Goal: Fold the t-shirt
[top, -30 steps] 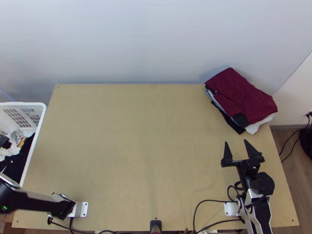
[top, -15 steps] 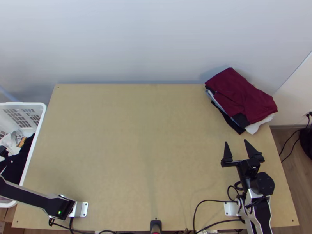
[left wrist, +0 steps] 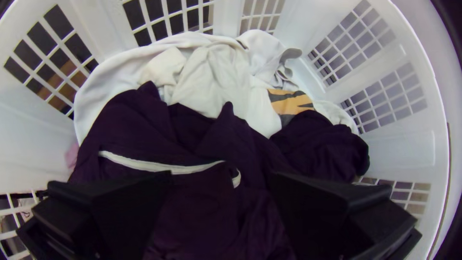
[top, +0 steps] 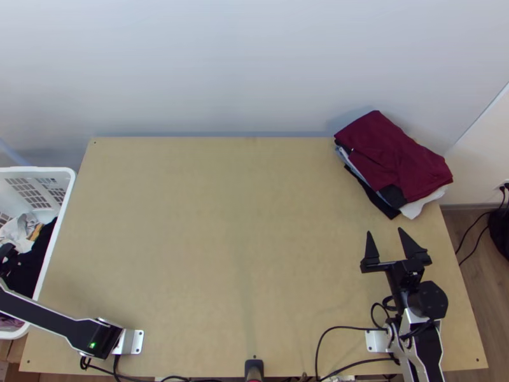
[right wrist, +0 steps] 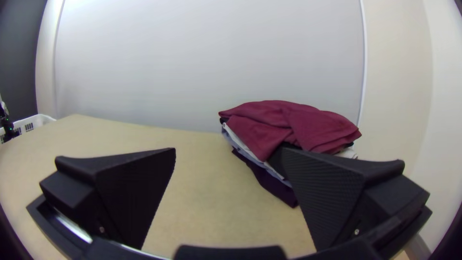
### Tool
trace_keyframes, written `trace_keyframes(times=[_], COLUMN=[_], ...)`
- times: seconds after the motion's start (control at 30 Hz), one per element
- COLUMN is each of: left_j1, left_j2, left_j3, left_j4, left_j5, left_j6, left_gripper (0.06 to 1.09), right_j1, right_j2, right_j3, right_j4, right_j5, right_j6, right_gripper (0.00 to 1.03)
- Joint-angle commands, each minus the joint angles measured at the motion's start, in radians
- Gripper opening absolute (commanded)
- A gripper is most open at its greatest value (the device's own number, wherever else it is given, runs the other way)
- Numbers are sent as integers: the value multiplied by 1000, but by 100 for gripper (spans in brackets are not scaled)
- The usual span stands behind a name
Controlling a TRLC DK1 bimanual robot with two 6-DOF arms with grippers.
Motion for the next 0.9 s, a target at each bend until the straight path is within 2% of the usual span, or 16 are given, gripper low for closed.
trace_keyframes(times=[0.0,0.37,0.43,0.5,0.6,0.63,0.87], left_j1=[-1,-12,-12,-8,2,6,22], left_j2=[55,130,132,132,116,104,-78], left_j3=[65,96,91,91,85,84,71], left_j4=[-31,-97,-97,-85,-43,-23,-28], left_j5=[0,-12,-12,-12,-12,-11,4], left_j6=[17,36,32,31,29,29,-17], left_gripper=[103,102,89,70,30,11,10], right_j1=[-1,-1,-1,-1,-1,-1,-1], right_j2=[-4,-4,-4,-4,-4,-4,-4], right_j3=[-5,-5,-5,-5,-5,-5,-5], right_j4=[-18,-18,-18,-18,-18,-18,-18], right_j5=[2,2,2,2,2,2,2], right_j6=[-8,-8,-8,-8,-8,-8,-8], right_gripper=[99,99,99,99,99,99,99])
